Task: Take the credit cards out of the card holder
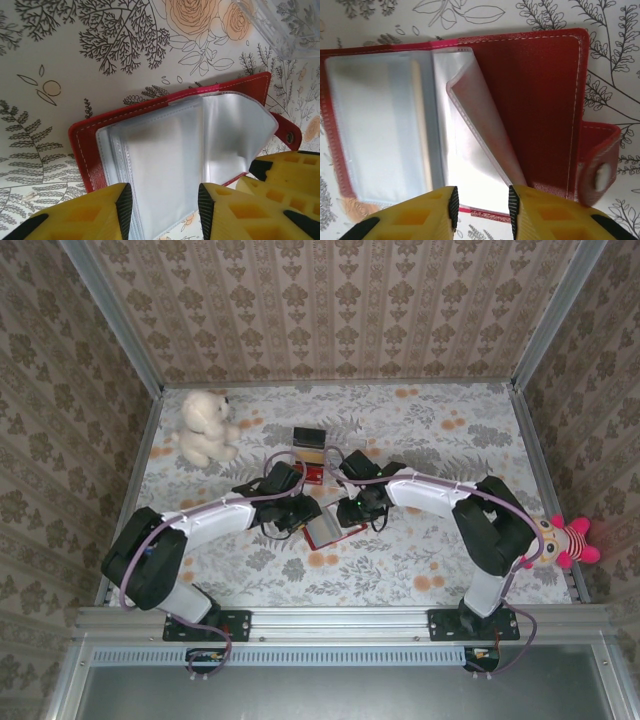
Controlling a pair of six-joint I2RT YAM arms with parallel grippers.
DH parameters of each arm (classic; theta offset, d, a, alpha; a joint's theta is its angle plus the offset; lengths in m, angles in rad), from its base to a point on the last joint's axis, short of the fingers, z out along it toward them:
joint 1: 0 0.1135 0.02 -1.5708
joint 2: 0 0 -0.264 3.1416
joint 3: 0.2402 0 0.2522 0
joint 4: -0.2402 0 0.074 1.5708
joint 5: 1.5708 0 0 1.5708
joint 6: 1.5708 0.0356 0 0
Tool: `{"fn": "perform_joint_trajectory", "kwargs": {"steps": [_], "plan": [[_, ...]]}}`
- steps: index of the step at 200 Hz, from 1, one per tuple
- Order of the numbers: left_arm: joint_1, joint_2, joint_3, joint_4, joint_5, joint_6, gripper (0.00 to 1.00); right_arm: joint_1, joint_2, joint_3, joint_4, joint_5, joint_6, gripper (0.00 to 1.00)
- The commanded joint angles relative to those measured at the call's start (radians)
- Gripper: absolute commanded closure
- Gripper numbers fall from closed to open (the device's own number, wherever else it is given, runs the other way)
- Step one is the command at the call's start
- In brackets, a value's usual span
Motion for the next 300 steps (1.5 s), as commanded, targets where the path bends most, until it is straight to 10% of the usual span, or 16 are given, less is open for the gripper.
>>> {"fn": "perform_joint_trajectory", "kwargs": {"steps": [1,300], "plan": [[-0.002,0.024,-0.006,0.012,0.025,0.004,0.59,0.006,0.025,0.022,-0.004,0.036,0.011,0.67],[0.027,0.053,-0.012,0.238,0.215,0.092,0.64,-0.032,-0.017,-0.029,0.067,-0.083,0.055,0.73]]}}
